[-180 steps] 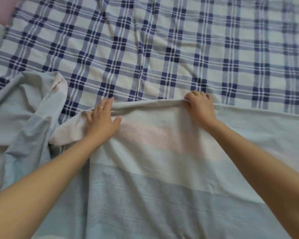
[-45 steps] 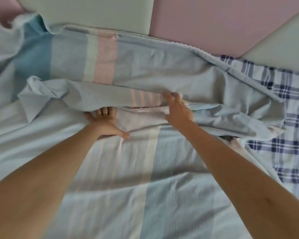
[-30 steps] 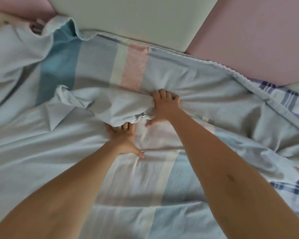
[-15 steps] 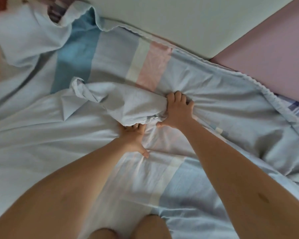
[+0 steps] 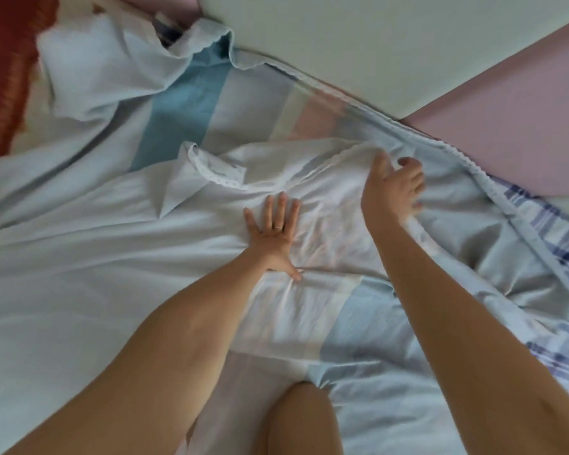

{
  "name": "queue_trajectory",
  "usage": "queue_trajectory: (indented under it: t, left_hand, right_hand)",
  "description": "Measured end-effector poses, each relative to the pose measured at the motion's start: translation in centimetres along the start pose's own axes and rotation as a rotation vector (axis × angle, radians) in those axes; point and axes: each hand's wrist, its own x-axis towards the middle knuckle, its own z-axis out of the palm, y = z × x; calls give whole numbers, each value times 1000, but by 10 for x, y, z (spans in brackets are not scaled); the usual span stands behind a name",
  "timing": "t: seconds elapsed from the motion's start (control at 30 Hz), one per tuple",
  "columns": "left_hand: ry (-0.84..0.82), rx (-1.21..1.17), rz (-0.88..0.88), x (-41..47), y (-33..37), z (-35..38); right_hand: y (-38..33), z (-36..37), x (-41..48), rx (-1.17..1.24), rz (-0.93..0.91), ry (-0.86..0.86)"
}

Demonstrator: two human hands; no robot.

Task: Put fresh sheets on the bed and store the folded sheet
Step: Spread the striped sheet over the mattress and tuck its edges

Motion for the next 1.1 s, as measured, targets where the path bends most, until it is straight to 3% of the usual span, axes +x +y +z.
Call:
queue_trajectory:
  t: [0.07,0.1,0.2,0.27,0.33,0.4,0.47,0.57,0.67,0.87,1.1]
  left_hand:
    - [-33,-20,73,-12,-5,3]
    - [-53,-35,114,-21,-13,8]
    - [-56,-259,210,-76,-68,19]
    - [82,-520,118,-110,-112,22]
    - [321,-645,-40,-134,-154,11]
    - [581,-620,-135,-146,-192,-7]
    - [699,-527,-241,-150,-221,-29]
    - [560,-464,-439,-147,-248,-42]
    - [511,-321,-486,-140,-252,-36]
    - [723,-323,-593,-131,-250,-43]
    - [928,-478,-664,-125,-277,-82]
  right_hand:
    - [-1,-18,-15,-165,-19,178]
    - [-2,-21,-26,-165,-43,123]
    - [-17,1,-79,-107,-147,-384]
    - [-30,30,-114,-50,-132,-678]
    - [-47,59,-136,283,197,-840]
    - [-64,83,-147,677,566,-886]
    - [-79,98,-154,899,653,-891]
    - [-97,107,-158,1052,617,-943]
    - [-109,101,-152,1035,583,-999]
    - [-135,76,-122,908,469,-1029]
    - [-209,68,-119,806,94,-1063]
